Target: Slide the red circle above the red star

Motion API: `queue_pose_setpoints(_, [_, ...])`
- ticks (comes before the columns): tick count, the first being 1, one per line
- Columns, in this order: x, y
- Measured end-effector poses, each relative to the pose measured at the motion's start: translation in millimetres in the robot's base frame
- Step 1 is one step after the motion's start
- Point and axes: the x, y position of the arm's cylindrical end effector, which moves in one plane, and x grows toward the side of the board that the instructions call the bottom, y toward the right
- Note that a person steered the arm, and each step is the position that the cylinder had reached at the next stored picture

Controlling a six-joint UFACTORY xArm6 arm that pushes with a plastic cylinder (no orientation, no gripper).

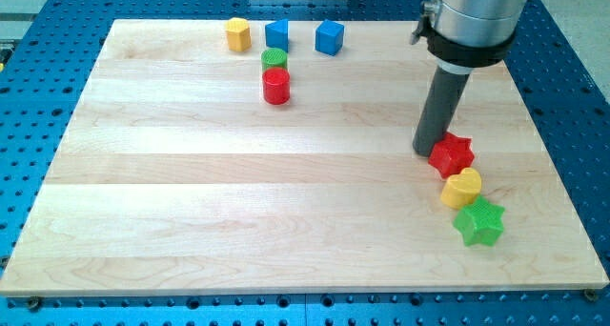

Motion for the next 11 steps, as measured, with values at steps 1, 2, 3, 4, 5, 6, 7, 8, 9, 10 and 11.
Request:
queue_pose_setpoints(1, [0,7])
queue_pose_setpoints(2, [-13,-30])
queue_pose_setpoints(3, [8,-143])
queue_pose_setpoints(4, [-38,-280])
queue_pose_setpoints(5, [-96,-264])
queue_pose_setpoints(6, [-104,-189])
queue_pose_setpoints(7, [-99,-83])
queue_pose_setpoints(8, [-123,-95])
queue_pose_setpoints(9, [-145,-77])
queue_pose_setpoints(10, [-110,-6])
queue_pose_setpoints(11, [-88,26])
